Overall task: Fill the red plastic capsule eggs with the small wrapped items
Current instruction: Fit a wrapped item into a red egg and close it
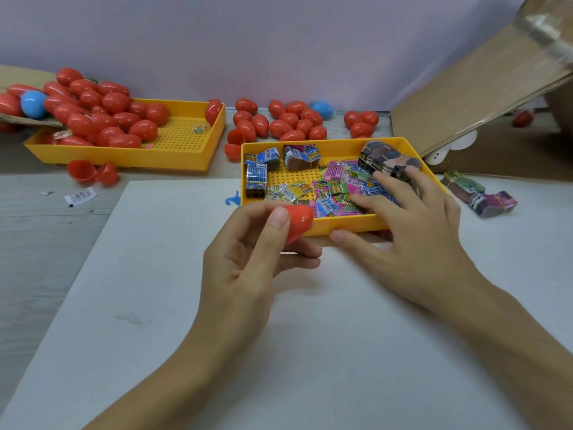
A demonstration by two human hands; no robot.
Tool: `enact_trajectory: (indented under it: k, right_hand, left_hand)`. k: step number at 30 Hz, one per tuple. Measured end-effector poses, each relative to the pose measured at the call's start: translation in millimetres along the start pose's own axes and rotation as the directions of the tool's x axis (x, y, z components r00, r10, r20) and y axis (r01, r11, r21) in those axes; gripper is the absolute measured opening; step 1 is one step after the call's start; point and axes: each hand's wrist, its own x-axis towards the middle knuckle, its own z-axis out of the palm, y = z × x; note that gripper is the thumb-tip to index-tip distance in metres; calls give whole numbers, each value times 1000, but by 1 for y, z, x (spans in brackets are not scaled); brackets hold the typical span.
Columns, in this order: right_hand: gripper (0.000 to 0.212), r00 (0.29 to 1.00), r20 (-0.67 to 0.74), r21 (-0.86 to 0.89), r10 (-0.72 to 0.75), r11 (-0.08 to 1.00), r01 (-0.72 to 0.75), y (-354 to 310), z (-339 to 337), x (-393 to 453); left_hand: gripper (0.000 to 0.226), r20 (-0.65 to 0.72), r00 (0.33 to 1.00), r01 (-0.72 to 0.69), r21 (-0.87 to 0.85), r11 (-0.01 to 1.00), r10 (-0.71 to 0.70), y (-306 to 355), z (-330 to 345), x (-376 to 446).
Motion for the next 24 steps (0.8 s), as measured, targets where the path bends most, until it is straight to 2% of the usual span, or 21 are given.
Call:
enact_trajectory:
  k: [3,6,9,12,14,16,20,21,24]
  right_hand:
    - [34,995,-94,140,-45,988,58,-2,-4,2]
    - [16,995,-92,275,-32,960,56,-5,-6,3]
    - [9,986,-169,472,10,878,72,-7,-11,3]
    - [13,968,-228,692,107,717,84,-11,-14,0]
    - [16,968,-200,818,153,570,79,-16,-16,-2]
    - [19,977,-136,882,166,469,43,-20,-19,-3]
    - [38,983,92,973,156,195,-122,-25,-20,-6]
    - [37,983,130,973,132,172,-152,-27,-20,-8]
    - [23,984,164,962,70,210,-175,-34,-17,-14]
  left_hand:
    - [28,2,1000,11,3,1000,-11,2,1,0]
    - [29,-7,1000,18,34,999,-17,3,2,1]
    - [22,-31,999,22,26,999,-21,2,2,1]
    - [20,-33,999,21,36,999,-20,1,2,-2]
    - [18,-26,1000,0,55,998,1,2,1,-2]
    - [19,-22,1000,-16,57,998,18,2,1,-2]
    - [24,40,999,-1,72,997,-2,1,3,-2]
    - [26,61,998,13,79,997,-18,0,3,-3]
    - [25,121,991,46,92,995,-57,-1,2,-3]
